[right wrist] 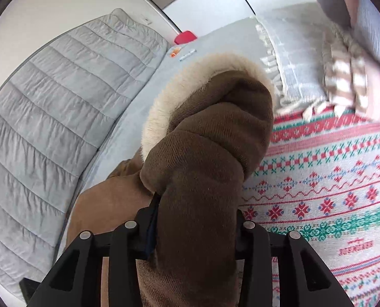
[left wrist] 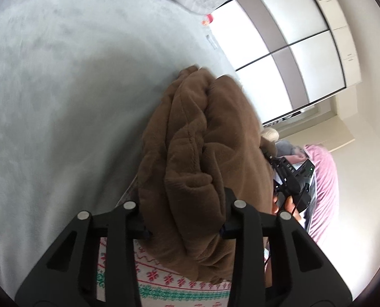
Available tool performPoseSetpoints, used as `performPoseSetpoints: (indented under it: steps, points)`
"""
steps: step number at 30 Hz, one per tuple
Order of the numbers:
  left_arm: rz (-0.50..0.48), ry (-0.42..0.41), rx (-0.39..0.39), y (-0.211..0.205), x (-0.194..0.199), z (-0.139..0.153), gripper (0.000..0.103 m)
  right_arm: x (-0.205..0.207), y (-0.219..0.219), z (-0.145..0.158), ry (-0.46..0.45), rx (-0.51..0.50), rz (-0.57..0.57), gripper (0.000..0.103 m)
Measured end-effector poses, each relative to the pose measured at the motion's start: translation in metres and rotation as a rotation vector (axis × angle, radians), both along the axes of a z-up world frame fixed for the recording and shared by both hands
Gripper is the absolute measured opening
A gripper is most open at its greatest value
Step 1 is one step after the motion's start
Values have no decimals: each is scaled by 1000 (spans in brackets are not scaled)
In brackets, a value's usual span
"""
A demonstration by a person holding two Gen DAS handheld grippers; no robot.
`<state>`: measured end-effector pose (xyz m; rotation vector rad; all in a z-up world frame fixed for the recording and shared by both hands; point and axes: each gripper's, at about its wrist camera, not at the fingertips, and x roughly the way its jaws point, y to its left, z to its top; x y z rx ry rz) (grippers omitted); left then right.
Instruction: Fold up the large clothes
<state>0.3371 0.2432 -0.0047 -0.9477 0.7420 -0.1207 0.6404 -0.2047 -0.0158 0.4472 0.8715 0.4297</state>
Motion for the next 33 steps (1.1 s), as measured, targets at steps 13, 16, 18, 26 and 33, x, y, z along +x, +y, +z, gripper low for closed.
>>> performPoseSetpoints:
  steps: [13, 16, 18, 26, 33]
  points:
    - [-15, -176, 89, -10, -35, 59, 35, -68, 31, 125, -199, -159, 76, 36]
    - [-27, -217, 94, -18, -45, 70, 35, -81, 26, 143, -212, -160, 68, 36]
    - [-26, -228, 94, -20, -47, 72, 35, -88, 30, 155, -221, -169, 63, 36]
    - [46, -267, 93, -3, -44, 65, 35, -95, 79, 178, -258, -153, 92, 36]
    - [141, -272, 153, 53, -51, 46, 35, -83, 160, 156, -241, -83, 184, 36]
